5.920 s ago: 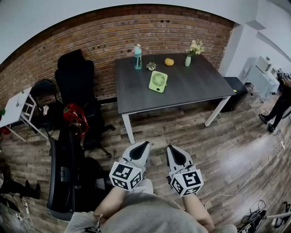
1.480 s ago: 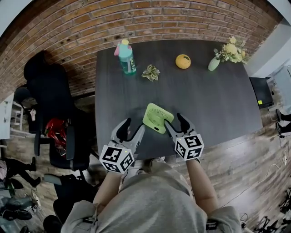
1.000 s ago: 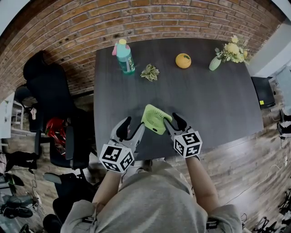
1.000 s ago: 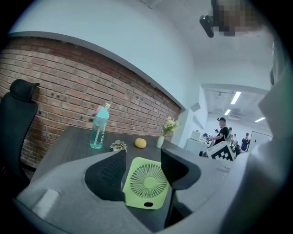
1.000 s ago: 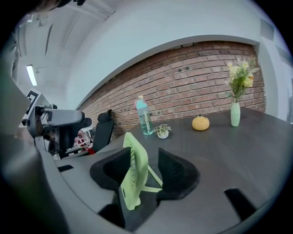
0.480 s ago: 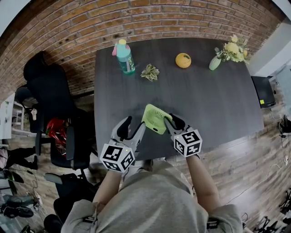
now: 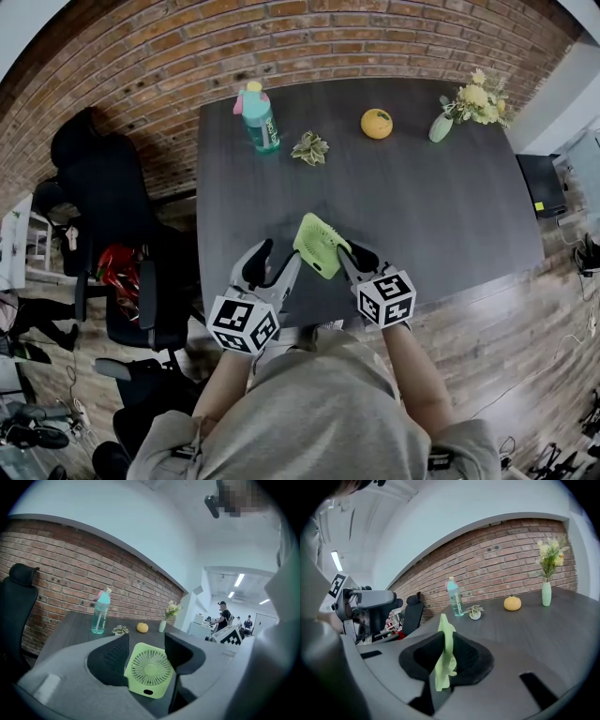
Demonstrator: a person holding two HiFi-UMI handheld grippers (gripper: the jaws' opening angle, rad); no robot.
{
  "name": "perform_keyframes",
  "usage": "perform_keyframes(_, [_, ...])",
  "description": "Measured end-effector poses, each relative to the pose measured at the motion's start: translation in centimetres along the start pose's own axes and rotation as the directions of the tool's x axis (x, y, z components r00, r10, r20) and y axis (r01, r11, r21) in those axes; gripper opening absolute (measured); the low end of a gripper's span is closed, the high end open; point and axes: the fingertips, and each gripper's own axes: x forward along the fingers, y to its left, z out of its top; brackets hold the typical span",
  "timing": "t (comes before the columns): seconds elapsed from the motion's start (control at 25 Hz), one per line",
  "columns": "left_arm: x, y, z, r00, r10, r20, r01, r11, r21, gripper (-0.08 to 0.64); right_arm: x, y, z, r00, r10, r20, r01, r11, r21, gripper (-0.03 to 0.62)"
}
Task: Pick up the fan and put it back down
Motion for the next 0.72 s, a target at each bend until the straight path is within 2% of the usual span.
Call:
perform_keyframes(0.36, [-1.4, -0.5, 0.2, 1.000, -0.003, 0.020, 0.003, 1.000, 0.005, 0.239, -1.0, 3.9, 0.0, 0.999, -0.009, 0.039, 0.010, 0.999, -0.035, 0.048])
perform_keyframes(0.72, [-2.7, -1.1, 0.8, 0.999, -0.015, 0.039, 0.015, 1.000, 0.011, 0.239, -1.2, 4.5, 1.2, 0.998, -0.044, 0.052, 0.046, 0.998, -0.041, 0.046])
